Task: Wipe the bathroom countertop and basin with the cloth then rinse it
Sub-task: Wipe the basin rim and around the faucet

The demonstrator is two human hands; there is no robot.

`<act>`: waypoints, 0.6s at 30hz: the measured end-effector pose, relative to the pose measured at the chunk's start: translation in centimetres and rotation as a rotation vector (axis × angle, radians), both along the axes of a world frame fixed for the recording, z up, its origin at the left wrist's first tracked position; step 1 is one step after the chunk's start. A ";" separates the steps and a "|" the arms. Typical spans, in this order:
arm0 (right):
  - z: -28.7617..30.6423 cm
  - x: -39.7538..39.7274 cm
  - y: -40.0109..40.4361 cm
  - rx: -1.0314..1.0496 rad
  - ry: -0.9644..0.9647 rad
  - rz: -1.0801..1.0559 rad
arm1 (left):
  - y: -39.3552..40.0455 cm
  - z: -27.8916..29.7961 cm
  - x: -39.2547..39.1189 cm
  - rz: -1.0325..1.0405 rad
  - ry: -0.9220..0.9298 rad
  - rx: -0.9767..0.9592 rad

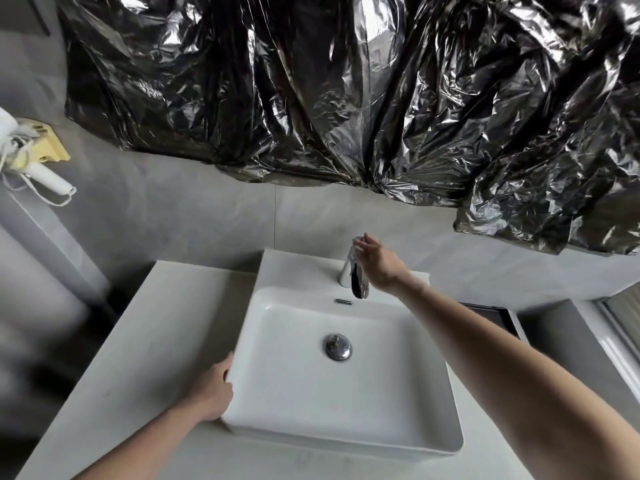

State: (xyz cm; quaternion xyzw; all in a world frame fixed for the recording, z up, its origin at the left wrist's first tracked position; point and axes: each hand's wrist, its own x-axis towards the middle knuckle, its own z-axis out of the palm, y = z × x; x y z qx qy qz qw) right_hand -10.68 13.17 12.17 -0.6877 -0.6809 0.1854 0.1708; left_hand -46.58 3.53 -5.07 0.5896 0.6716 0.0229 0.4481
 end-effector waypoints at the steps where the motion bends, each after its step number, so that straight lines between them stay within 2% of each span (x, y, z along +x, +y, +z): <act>1: -1.1 -0.1 0.2 0.016 0.022 0.013 | 0.1 -0.3 -0.2 0.003 -0.006 0.003; 4: -3.8 -0.6 -0.1 0.197 0.094 -0.100 | -0.2 0.3 0.2 0.006 0.015 0.019; 7: -5.5 -0.9 -1.7 0.297 0.078 -0.156 | -0.4 0.5 0.5 0.017 0.031 0.024; 13: -6.5 2.0 -5.9 0.351 0.004 -0.116 | -0.5 0.1 0.9 0.034 0.054 0.045; 18: -5.7 1.5 -2.0 0.296 -0.029 -0.101 | -0.4 0.3 0.8 0.020 0.067 0.047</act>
